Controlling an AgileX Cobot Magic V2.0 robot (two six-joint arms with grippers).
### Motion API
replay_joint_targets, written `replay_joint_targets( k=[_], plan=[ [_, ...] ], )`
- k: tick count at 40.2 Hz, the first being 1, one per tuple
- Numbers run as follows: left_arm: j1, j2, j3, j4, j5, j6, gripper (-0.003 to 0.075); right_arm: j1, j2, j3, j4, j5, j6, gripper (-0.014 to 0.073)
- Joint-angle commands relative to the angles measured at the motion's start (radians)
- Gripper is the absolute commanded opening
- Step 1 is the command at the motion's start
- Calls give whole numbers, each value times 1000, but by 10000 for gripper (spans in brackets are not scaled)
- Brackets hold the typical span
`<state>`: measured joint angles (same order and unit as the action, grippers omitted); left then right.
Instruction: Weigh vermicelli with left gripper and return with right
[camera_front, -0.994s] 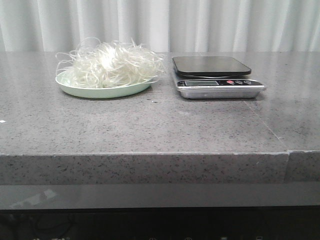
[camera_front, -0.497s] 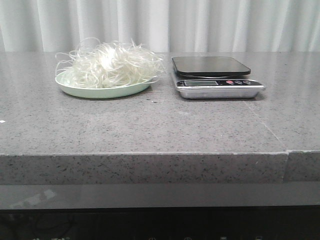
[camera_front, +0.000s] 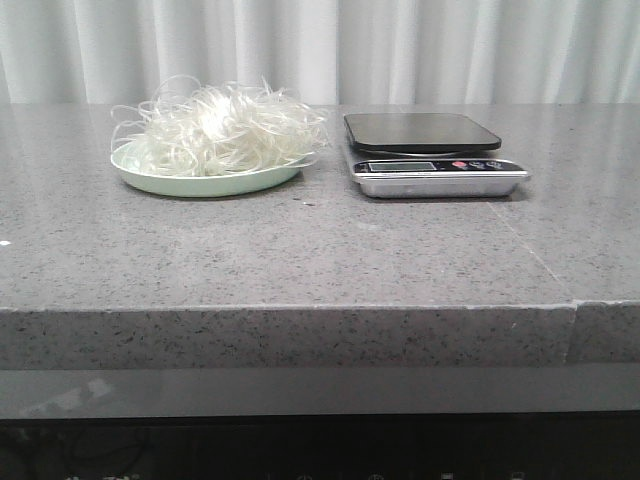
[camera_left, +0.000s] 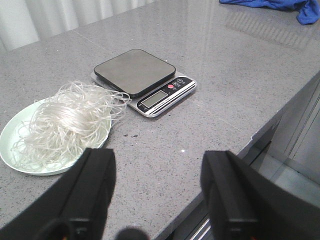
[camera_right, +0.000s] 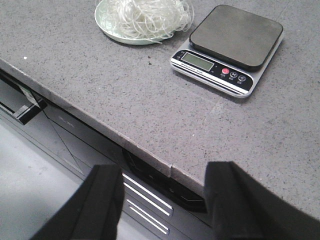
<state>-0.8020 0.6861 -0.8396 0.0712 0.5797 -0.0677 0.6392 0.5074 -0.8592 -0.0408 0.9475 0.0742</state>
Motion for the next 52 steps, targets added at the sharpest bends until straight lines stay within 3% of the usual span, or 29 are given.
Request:
replay_joint_targets(
  k=[1,17,52],
  plan=[
    [-7,0,-26,-5,-74,-8,399,-7,3,-24,-13,-59,4,467],
    [-7,0,-26,-5,-74,-8,150,-7,3,-24,-13,-59,4,183],
    [17,-5,-22,15,-77,-8,155,-7,3,-24,-13,-58,4,164]
  ],
)
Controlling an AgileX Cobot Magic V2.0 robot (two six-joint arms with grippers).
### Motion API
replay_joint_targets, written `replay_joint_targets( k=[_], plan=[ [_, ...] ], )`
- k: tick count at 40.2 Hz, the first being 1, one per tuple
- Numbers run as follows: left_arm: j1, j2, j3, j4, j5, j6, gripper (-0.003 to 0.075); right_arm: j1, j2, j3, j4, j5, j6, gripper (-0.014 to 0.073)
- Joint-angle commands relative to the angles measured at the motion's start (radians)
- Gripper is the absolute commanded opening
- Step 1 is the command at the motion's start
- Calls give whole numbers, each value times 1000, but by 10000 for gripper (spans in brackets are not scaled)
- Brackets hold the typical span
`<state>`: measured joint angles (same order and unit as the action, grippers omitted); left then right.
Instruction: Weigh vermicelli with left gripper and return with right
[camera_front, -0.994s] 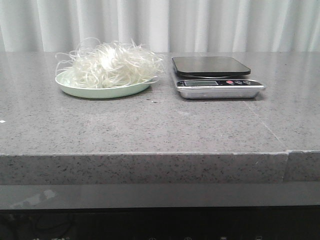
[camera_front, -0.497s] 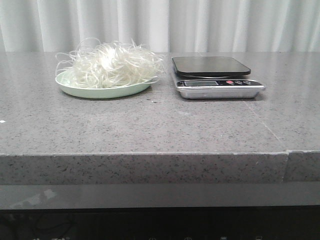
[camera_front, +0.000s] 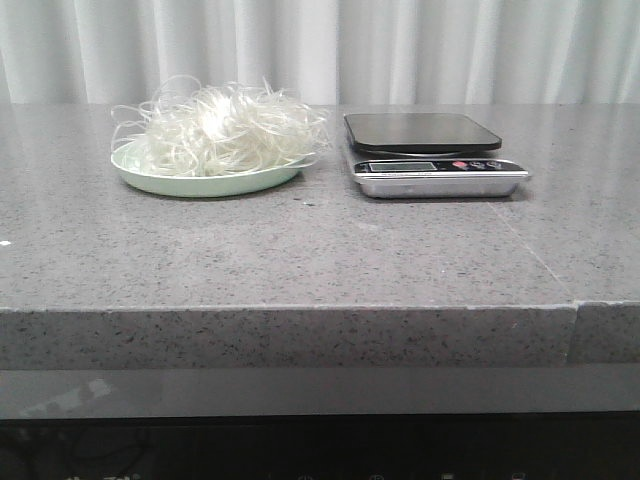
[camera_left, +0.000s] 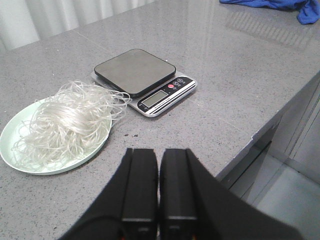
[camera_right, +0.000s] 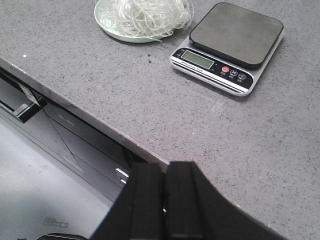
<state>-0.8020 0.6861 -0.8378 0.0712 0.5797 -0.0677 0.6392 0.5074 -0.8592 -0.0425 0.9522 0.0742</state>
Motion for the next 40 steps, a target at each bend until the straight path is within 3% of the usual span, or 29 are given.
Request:
replay_joint_targets(
  k=[1,10,24,29,40],
  plan=[
    [32,-10,-21,15,-77,-8,155,-7,3,-24,-11,-62,4,164],
    [237,-105,113,-2,-161,-8,155,-7,3,-24,-11,-62,4,164],
    [557,-406,499,-38,-312,-8,155,-7,3,-24,-11,-62,4,164],
    [635,-519,620,-89,-349,-8,155,-7,3,-24,-11,-62,4,164],
    [705,-663,812,-111,-494,-8,155,-7,3,-24,-11,-62,4,164]
  ],
)
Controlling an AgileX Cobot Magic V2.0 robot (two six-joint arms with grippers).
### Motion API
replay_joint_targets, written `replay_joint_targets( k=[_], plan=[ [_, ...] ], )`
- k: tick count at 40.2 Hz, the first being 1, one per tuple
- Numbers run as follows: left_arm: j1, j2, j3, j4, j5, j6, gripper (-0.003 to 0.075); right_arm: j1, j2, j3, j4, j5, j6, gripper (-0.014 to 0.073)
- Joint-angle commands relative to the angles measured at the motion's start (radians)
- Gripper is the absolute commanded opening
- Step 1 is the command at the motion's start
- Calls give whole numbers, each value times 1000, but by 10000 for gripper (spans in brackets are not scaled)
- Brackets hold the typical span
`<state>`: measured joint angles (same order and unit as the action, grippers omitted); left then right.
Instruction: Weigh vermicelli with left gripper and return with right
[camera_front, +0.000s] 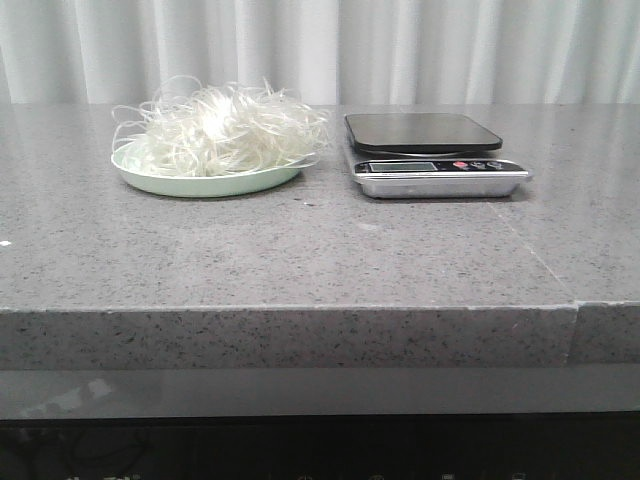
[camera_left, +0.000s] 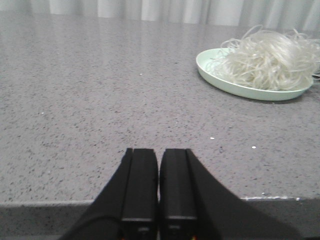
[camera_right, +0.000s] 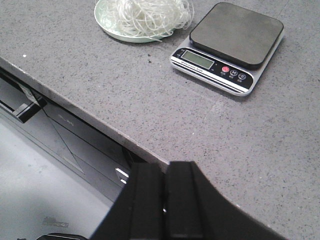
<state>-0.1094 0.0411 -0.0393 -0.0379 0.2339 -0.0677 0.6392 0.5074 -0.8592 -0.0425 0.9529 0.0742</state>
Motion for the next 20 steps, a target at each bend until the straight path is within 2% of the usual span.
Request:
replay_joint_targets(
  k=[1,7,20],
  plan=[
    [15,-25,25,1,-165,-8,155,-7,3,-24,-11,-63,4,164],
    [14,-69,82,8,-260,-6,155,-7,3,-24,-11,-63,4,164],
    [42,-69,80,38,-263,-2,155,-7,3,-24,-11,-63,4,164]
  ],
)
